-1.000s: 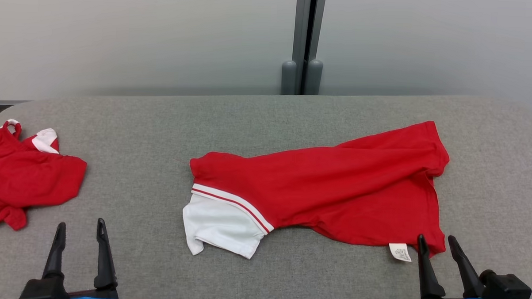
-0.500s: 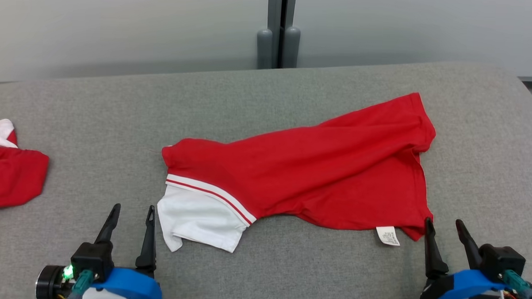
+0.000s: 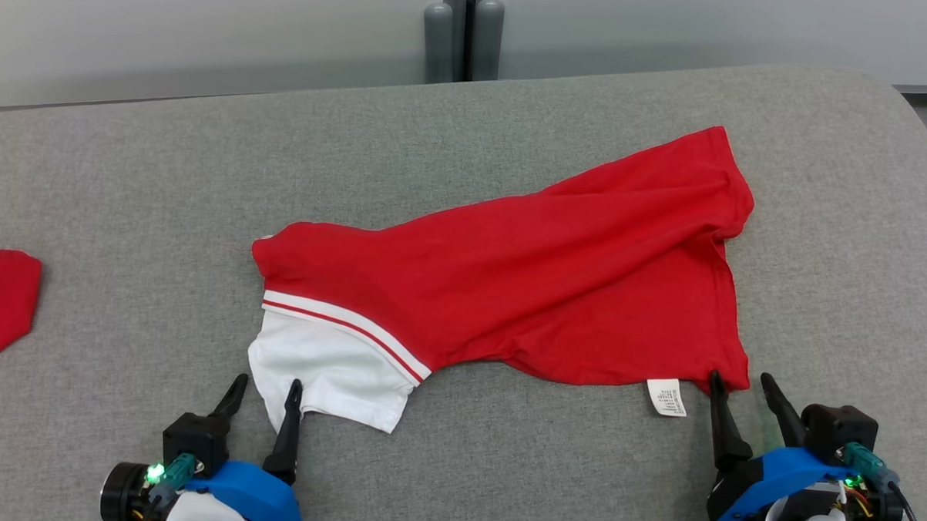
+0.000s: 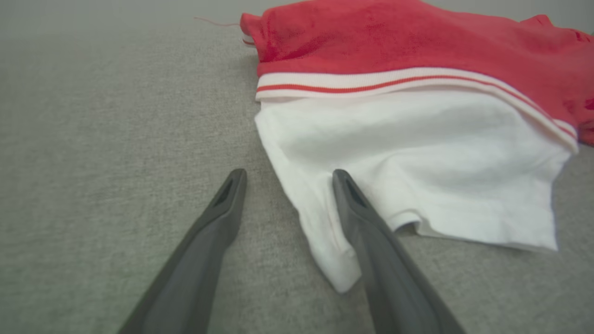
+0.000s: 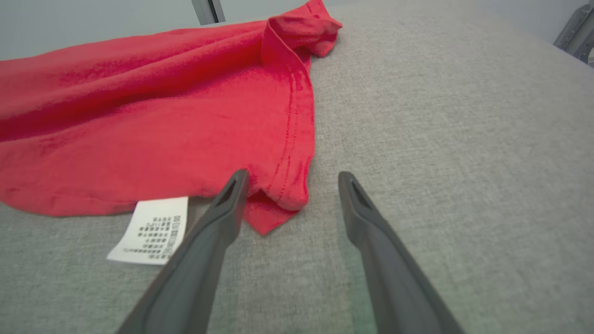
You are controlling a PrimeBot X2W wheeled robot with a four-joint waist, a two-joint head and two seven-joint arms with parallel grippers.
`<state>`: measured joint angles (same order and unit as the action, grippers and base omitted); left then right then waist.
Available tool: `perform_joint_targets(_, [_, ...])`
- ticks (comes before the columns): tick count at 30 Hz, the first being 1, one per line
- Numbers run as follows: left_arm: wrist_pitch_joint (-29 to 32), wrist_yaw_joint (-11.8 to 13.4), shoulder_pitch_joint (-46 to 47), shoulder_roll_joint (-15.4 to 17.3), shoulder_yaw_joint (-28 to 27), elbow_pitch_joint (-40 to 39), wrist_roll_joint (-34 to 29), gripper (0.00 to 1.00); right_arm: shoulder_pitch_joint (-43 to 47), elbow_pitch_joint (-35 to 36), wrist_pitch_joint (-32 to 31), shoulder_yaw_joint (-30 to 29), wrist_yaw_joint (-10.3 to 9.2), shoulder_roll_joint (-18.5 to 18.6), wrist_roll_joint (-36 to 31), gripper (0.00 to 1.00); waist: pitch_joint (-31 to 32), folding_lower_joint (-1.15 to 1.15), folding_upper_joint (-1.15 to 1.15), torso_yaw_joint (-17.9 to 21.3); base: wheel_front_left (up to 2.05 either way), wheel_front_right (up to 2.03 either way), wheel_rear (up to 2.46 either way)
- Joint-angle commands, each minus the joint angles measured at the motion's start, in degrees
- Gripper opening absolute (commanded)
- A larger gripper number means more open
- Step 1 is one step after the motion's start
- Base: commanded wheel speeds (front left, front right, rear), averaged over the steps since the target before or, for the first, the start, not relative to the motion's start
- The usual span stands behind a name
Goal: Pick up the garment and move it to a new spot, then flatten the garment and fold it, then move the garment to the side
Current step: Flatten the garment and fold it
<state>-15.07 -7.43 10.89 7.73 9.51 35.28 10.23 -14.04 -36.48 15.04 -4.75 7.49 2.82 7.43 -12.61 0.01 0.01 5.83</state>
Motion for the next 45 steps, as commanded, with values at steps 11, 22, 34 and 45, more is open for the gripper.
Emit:
perform_joint_targets(11, [0.2, -0.05, 1.55, -0.11, 5.33, 5.54, 5.01, 0.0, -1.96, -2.97, 0.21, 4.56, 0.01, 0.14, 4.31, 0.0, 0.35, -0.01, -0.01, 0.19, 0.0, 0.0, 0.0])
perform_joint_targets(22, [-0.08, -0.04, 2.0, 0.15, 3.8, -2.56, 10.71, 0.0, 0.1, 5.52, 0.2, 6.7, 0.01, 0.68, 5.41, 0.0, 2.76, -0.01, -0.01, 0.07, 0.0, 0.0, 0.0])
perform_joint_targets(34, [-0.08, -0.04, 20.99, 7.16, 6.55, -10.68, 16.47, 0.0, -18.32, 10.6, 0.21, 14.67, 0.01, 6.28, 10.75, 0.0, 0.17, -0.01, -0.01, -0.99, 0.0, 0.0, 0.0])
perform_joint_targets(45, [6.01, -0.04, 63.15, 12.24, 10.13, 2.56, 24.49, 0.0, -58.67, -4.99, -1.99, 17.93, 0.01, 9.12, 18.65, 0.0, -9.25, -0.01, -0.01, -1.38, 0.0, 0.0, 0.0])
